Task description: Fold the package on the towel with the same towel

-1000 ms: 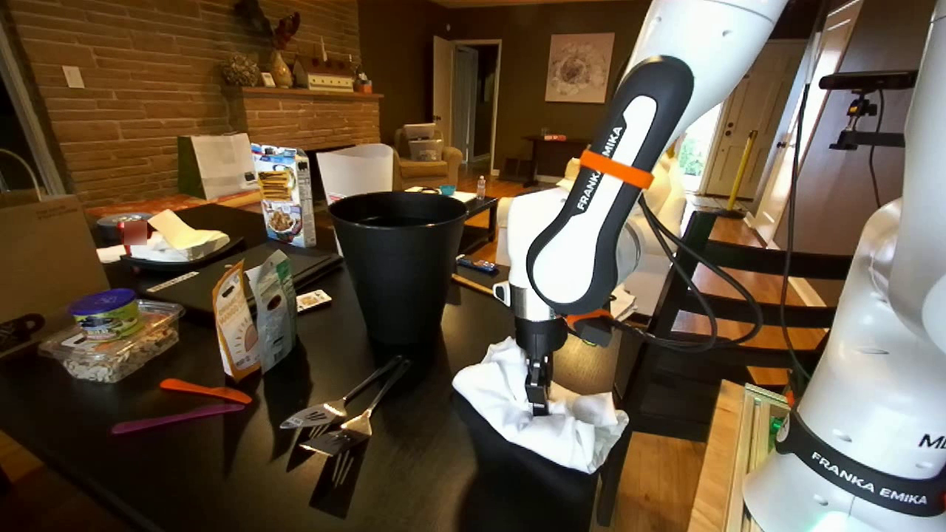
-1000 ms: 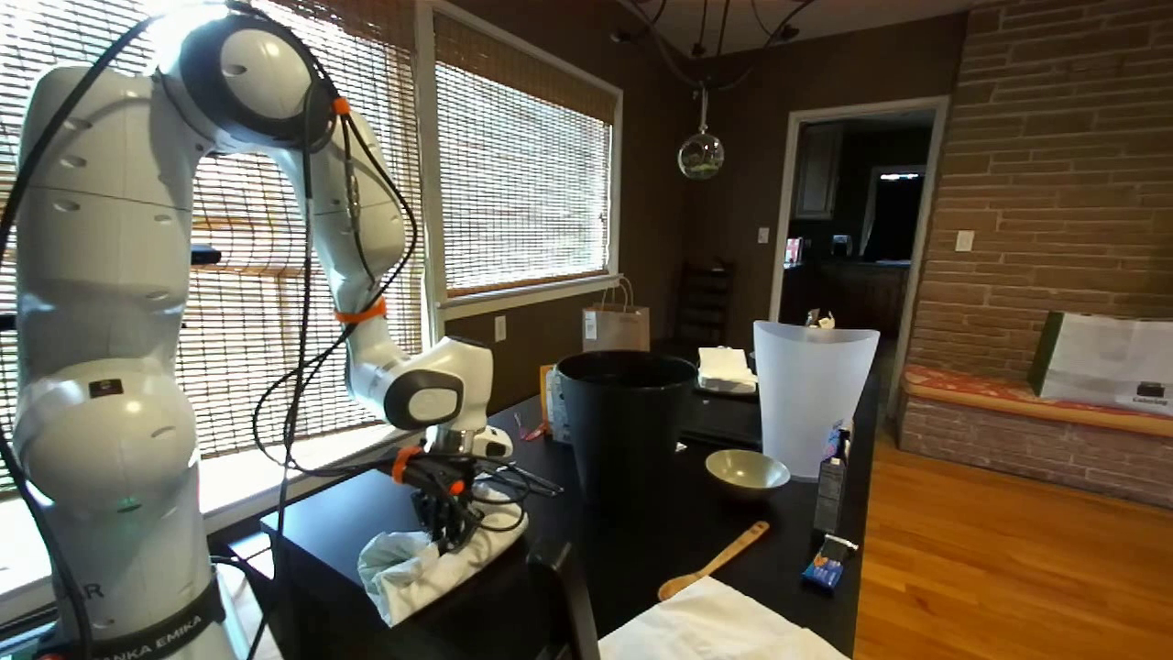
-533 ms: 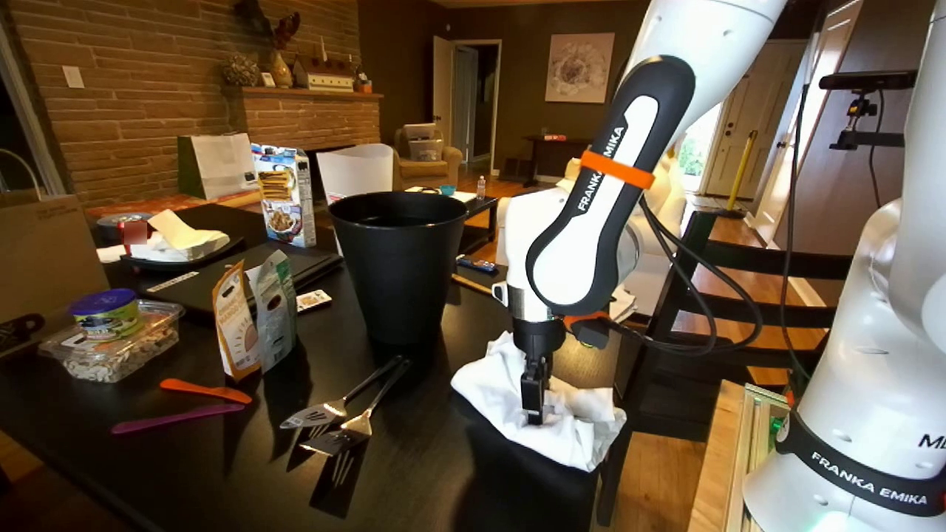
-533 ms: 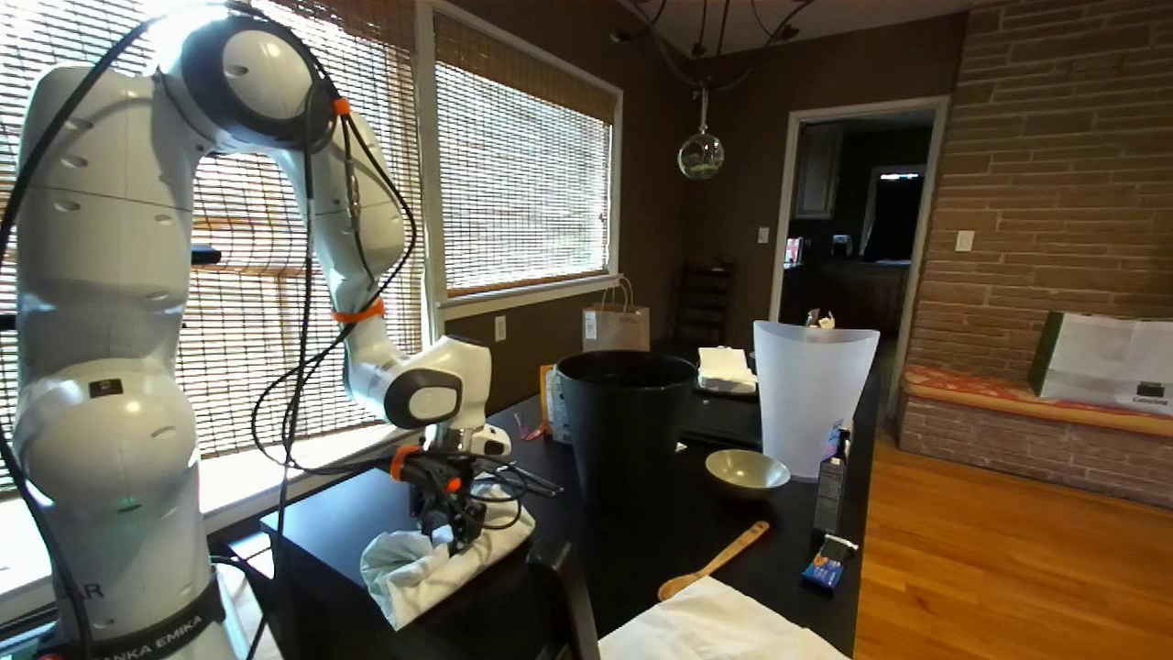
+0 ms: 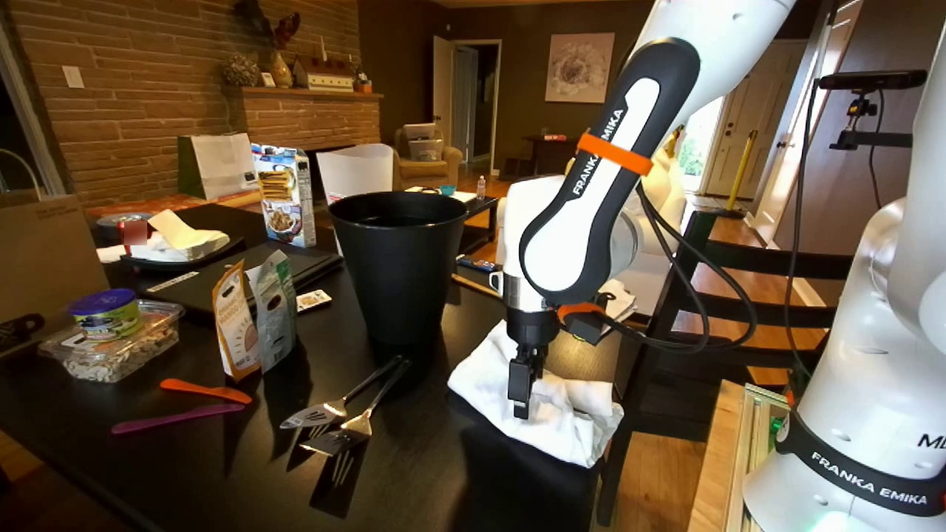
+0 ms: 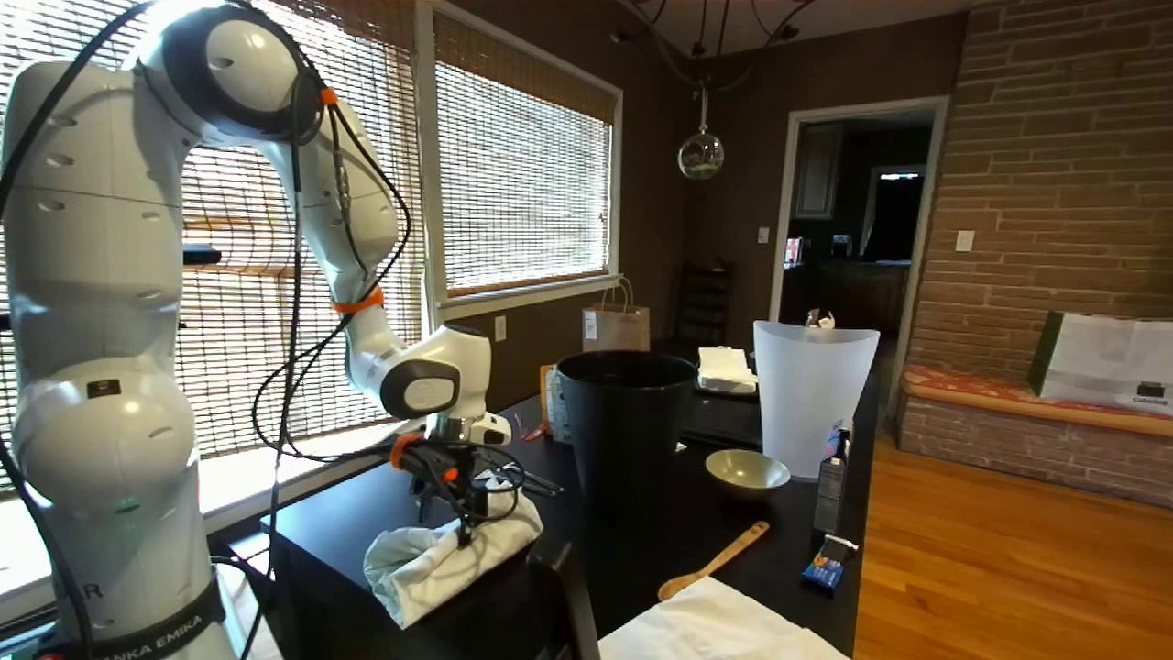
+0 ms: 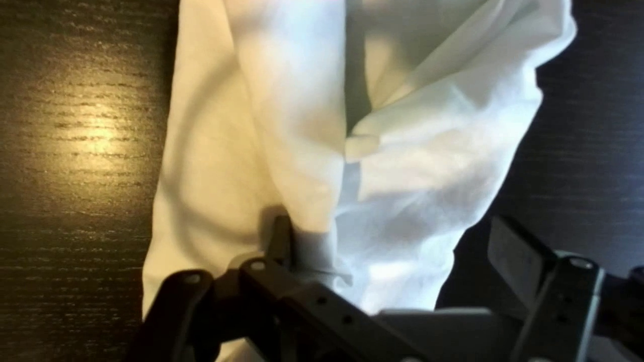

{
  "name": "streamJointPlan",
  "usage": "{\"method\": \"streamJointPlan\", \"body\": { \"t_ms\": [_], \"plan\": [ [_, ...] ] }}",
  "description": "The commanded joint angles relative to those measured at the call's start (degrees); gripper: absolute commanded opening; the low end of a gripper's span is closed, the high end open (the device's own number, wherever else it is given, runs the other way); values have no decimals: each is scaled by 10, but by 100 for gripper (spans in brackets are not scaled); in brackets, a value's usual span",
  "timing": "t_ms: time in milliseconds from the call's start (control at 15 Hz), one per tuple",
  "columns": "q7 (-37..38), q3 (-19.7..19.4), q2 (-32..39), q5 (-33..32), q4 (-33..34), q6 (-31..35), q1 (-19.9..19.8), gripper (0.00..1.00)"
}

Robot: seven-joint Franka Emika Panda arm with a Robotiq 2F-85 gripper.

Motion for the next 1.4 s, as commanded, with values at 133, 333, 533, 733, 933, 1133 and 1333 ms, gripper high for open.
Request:
{"method": "streamJointPlan", "body": {
  "t_ms": [133,333,533,733,933,1133,1333],
  "plan": [
    [14,-4,-27,-13,-5,-11,-1,100],
    [34,-13,-39,-36,-4,-25,0,100],
    [63,-23,-59,-68,-5,-54,0,100],
    [98,-31,-82,-102,-6,-87,0,100],
    [127,-34,-101,-125,-6,-124,-1,100],
    [141,-33,-120,-130,-5,-148,-1,100],
    [147,-34,-149,-133,-7,-164,-3,100]
  ]
}}
